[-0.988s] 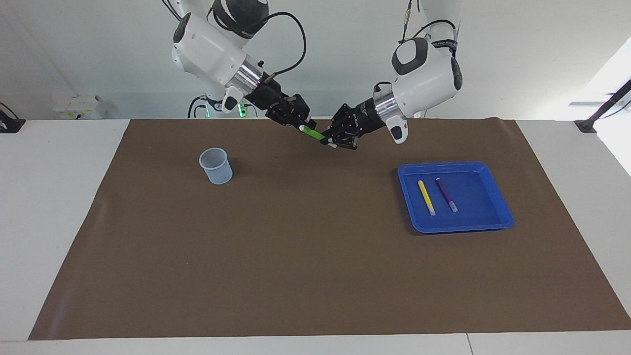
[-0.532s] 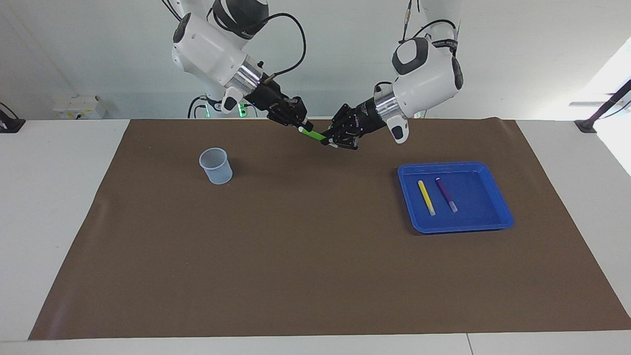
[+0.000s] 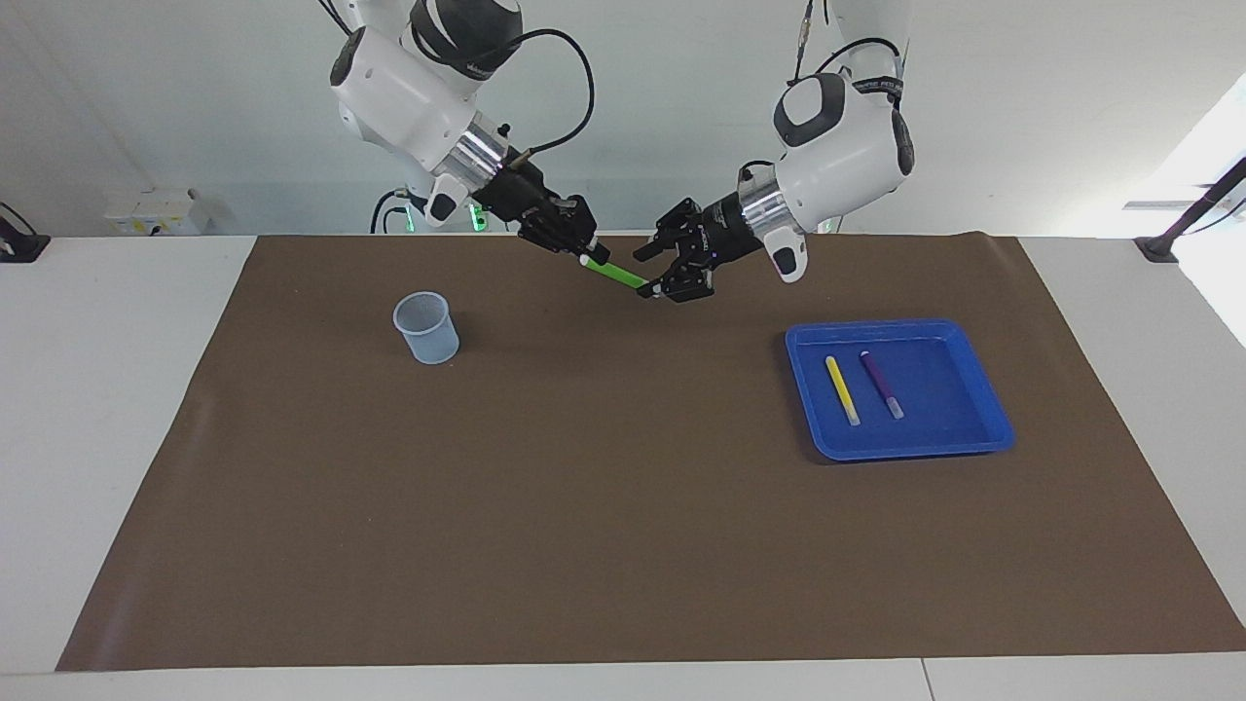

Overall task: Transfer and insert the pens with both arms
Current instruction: 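Insert the green pen into the cup while the left gripper returns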

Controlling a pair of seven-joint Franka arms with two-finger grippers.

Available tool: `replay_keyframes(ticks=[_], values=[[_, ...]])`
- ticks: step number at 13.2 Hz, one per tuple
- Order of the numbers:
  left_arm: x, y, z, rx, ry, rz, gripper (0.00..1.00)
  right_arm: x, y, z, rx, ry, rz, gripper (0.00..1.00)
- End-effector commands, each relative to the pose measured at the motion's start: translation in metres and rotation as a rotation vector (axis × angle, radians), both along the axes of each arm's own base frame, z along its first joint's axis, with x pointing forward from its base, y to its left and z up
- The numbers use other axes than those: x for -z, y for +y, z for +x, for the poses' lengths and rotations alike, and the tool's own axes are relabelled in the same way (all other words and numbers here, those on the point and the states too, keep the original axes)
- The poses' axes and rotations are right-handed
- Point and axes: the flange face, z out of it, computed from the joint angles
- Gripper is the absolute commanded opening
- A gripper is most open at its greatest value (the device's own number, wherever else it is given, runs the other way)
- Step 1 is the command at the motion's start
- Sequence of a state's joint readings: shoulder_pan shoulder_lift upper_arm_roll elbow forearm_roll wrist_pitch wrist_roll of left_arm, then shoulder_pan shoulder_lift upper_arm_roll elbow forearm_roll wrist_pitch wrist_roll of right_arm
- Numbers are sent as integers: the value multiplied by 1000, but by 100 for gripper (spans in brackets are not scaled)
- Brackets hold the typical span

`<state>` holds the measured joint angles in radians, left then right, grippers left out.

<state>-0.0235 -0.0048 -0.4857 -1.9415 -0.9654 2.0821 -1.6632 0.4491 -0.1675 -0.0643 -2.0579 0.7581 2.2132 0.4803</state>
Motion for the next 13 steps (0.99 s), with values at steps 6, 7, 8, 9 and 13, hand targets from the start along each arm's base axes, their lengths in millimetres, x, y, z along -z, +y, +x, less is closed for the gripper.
replay_keyframes(ticks=[6,7,8,9,13], values=[[9,35,4,132,-187,280,100,13,-123,4,-495,-74,-458,0],[13,37,3,173,-210,329,100,15,-138,3,-562,-77,-524,0],[14,43,4,205,-223,344,100,18,-144,-2,-634,-62,-574,0],[16,59,10,242,-244,346,100,22,-151,-6,-682,-35,-633,0],[24,150,43,321,-358,390,100,41,-176,-25,-702,25,-674,0]])
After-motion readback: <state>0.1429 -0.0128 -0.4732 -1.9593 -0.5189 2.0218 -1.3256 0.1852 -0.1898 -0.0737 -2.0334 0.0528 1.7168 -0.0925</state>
